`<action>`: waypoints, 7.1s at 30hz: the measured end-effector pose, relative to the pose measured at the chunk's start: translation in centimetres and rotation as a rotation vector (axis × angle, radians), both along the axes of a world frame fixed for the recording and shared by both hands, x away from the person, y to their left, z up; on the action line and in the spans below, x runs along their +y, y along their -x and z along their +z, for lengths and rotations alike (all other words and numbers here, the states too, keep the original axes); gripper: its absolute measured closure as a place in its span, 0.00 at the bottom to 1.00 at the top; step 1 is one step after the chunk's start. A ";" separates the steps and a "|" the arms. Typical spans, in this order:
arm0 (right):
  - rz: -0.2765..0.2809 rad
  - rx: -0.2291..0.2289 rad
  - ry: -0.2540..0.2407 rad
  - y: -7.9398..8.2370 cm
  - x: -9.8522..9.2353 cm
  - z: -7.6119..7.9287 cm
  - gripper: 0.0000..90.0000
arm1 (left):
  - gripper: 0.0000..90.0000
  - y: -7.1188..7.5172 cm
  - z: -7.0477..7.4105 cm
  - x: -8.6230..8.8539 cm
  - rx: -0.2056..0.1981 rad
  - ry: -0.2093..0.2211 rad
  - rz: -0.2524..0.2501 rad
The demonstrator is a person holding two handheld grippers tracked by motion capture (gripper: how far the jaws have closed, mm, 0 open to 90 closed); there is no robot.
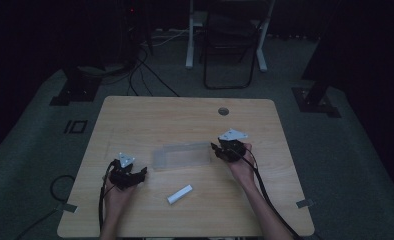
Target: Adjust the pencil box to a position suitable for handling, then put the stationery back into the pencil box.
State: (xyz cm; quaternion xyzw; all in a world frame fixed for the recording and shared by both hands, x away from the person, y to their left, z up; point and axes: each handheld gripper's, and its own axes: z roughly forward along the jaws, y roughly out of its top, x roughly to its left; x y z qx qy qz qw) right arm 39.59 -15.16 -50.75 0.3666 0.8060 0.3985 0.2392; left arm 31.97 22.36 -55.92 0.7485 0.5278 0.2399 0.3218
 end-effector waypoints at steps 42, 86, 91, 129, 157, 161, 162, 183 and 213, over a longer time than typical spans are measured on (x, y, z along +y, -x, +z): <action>0.076 0.097 0.155 0.0 0.9 -4.0 0.52 | 0.37 0.0 0.0 0.0 0.000 0.001 -0.002; -0.033 0.099 0.020 5.3 -10.0 -5.8 0.41 | 0.40 1.5 1.5 -1.3 -0.033 0.046 -0.073; -0.032 0.103 0.017 5.2 -10.1 -5.8 0.41 | 0.41 2.3 2.0 -1.9 -0.047 0.076 -0.105; -0.022 0.137 -0.008 5.0 -10.5 -5.8 0.38 | 0.67 5.5 3.3 -8.4 0.027 0.112 -0.421; -0.021 0.138 -0.008 5.0 -10.5 -5.8 0.37 | 0.64 4.6 2.3 -12.6 0.083 0.026 -0.520; -0.021 0.138 -0.008 5.0 -10.5 -5.8 0.37 | 0.65 4.5 2.1 -13.0 0.092 0.017 -0.525; -0.021 0.137 -0.008 5.0 -10.5 -5.8 0.37 | 0.65 4.5 2.1 -13.0 0.093 0.013 -0.526; -0.020 0.137 -0.007 5.0 -10.5 -5.8 0.37 | 0.75 4.5 1.3 -13.8 0.100 -0.050 -0.544; -0.019 0.137 -0.007 5.0 -10.5 -5.8 0.37 | 0.79 4.7 1.0 -13.9 0.085 -0.055 -0.554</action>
